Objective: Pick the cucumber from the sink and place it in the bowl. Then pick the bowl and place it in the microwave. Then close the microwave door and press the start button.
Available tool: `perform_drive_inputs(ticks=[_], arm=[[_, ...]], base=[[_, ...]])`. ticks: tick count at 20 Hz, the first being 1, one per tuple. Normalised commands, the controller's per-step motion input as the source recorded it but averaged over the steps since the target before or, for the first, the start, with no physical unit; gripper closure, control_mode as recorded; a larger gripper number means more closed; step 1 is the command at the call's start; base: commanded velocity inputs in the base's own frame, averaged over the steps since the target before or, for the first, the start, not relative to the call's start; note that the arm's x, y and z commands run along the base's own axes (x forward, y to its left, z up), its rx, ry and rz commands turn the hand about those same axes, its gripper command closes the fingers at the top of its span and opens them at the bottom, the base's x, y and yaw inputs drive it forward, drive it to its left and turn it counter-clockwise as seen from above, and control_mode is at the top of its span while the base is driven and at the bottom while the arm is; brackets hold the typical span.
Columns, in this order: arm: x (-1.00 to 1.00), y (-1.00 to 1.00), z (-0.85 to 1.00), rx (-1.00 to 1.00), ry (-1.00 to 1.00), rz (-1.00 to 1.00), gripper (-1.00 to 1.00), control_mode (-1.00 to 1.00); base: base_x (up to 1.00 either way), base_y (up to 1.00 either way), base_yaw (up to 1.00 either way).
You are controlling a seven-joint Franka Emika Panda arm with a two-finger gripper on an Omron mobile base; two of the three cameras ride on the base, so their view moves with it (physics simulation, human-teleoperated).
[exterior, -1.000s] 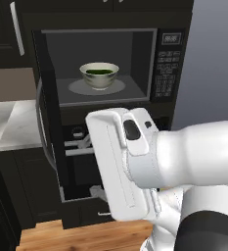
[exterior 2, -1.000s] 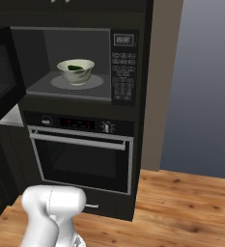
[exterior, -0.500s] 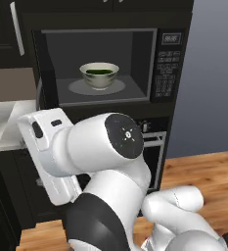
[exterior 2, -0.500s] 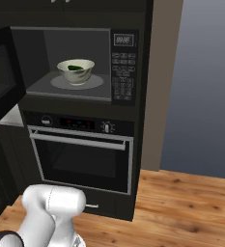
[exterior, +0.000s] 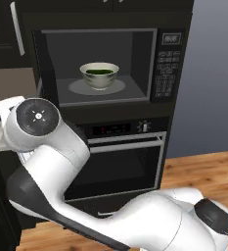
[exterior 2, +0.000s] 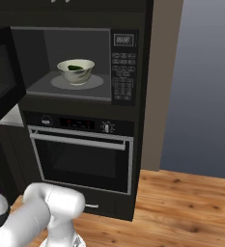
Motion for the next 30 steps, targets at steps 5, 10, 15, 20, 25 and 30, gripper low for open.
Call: perform_drive_inputs(ticks=[5, 10, 15, 20, 25, 30], arm=[[0.88, 0.24, -0.29, -0.17, -0.02, -0.24, -1.00, -1.00], [0.56, -0.15, -0.15, -0.09, -0.11, -0.22, -1.00, -1.00], [0.15, -0.52, -0.01, -0.03, -0.21, -0.26, -1.00, -1.00], [0.19, -0.73, 0.00, 0.00, -0.16, -0.25, -1.00, -1.00], [0.05, -0.93, 0.00, 0.00, -0.15, -0.21, -1.00, -1.00], [0.00, -0.67, 0.02, 0.00, -0.03, -0.07, -1.00, -1.00]], base=[[0.00, 0.00, 0.00], [0.00, 0.00, 0.00], [0.00, 0.00, 0.00], [0.00, 0.00, 0.00], [0.00, 0.00, 0.00], [0.00, 0.00, 0.00]])
